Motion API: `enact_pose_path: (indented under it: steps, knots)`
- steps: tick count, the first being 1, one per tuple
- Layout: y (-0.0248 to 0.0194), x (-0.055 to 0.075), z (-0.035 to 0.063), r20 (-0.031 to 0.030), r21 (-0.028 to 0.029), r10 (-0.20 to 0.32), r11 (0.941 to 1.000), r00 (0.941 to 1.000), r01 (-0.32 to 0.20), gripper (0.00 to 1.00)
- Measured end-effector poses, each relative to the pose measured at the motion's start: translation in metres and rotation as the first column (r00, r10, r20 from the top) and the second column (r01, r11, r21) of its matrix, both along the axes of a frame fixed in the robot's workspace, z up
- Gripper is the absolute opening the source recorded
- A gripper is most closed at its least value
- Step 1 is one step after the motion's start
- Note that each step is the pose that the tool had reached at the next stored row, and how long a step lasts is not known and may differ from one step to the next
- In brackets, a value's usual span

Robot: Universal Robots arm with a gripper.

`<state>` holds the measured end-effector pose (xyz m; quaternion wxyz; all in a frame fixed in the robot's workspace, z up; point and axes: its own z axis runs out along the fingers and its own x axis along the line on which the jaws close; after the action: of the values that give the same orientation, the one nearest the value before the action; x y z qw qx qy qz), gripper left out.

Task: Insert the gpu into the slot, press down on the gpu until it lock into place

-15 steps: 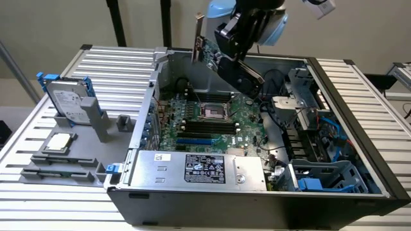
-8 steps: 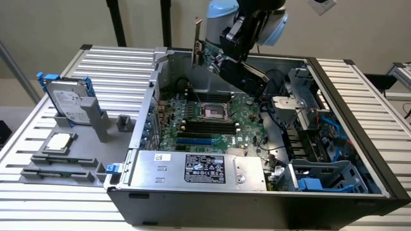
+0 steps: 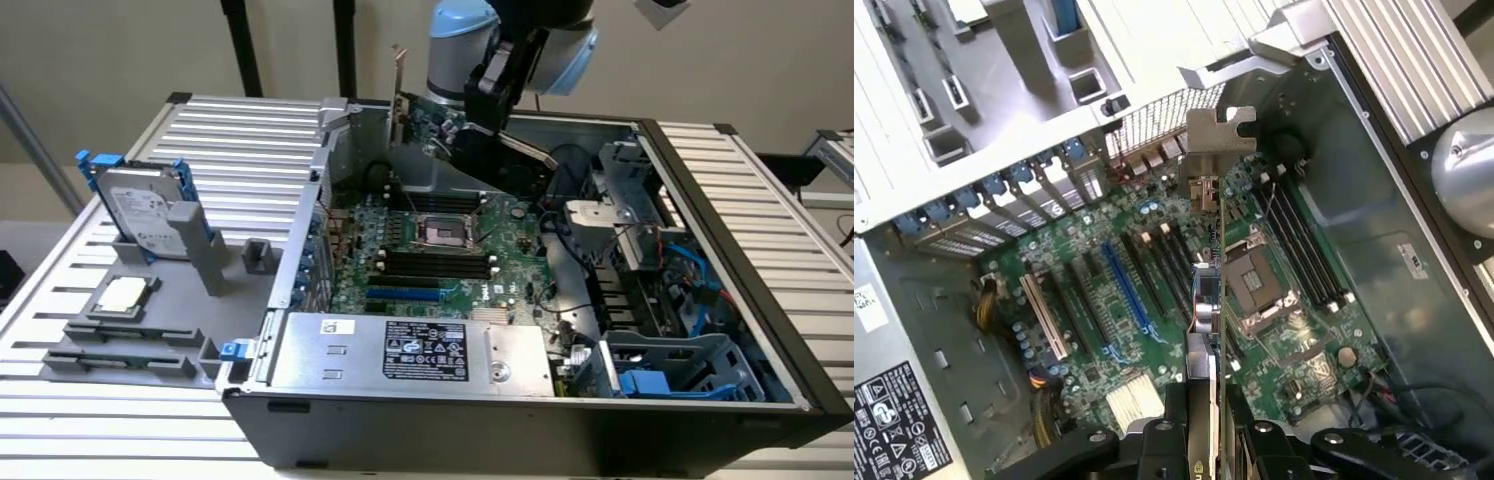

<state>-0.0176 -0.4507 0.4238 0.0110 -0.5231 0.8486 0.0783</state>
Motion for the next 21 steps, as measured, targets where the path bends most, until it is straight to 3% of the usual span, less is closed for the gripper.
enact_pose_path:
  steps: [6, 11, 17, 21]
  knots:
    - [0.0, 0.0, -0.0032, 0.0031, -0.0002, 0.11, 0.994, 0.994, -0.11, 0.26]
    - [0.0, 0.0, -0.006, 0.0049, -0.0004, 0.199, 0.9801, 0.9801, -0.199, 0.26]
    - [0.0, 0.0, -0.0096, 0.0073, -0.001, 0.304, 0.9526, 0.9526, -0.304, 0.26]
    - [0.0, 0.0, -0.0128, 0.0097, -0.002, 0.372, 0.9282, 0.9282, -0.372, 0.26]
